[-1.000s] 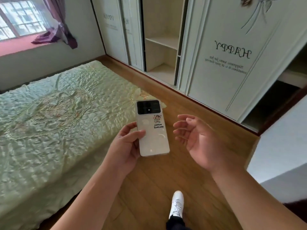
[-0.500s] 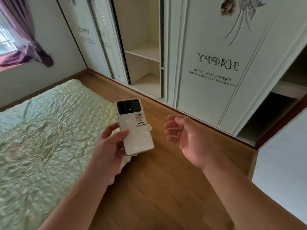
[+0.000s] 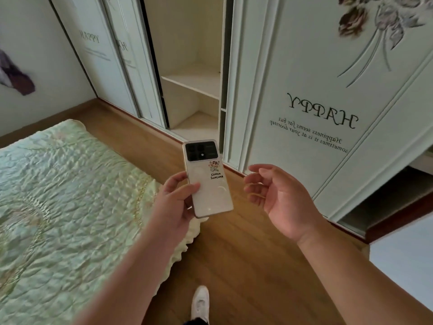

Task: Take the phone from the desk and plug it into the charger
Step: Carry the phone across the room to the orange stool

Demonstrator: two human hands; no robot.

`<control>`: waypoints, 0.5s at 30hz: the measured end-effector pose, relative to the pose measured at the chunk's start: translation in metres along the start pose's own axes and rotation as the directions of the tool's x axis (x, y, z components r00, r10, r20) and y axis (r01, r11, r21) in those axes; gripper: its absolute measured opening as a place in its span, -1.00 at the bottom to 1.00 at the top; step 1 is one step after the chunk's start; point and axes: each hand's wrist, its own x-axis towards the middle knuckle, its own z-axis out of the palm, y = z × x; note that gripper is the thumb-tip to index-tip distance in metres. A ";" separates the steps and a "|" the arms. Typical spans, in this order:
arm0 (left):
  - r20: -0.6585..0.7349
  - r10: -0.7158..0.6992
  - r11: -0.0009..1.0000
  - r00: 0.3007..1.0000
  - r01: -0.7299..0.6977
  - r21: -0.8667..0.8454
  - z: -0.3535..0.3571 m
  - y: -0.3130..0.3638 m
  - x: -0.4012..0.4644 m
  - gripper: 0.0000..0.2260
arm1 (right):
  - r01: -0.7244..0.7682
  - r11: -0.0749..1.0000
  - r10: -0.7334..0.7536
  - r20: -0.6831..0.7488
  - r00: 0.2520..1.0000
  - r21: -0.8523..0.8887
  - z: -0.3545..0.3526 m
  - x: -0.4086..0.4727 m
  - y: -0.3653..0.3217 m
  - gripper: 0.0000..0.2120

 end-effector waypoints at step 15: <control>0.054 -0.075 0.997 0.996 0.075 -0.011 0.032 0.084 0.267 -0.74 | 0.065 0.998 -0.062 -0.130 0.990 0.021 0.000 0.257 -0.068 -0.78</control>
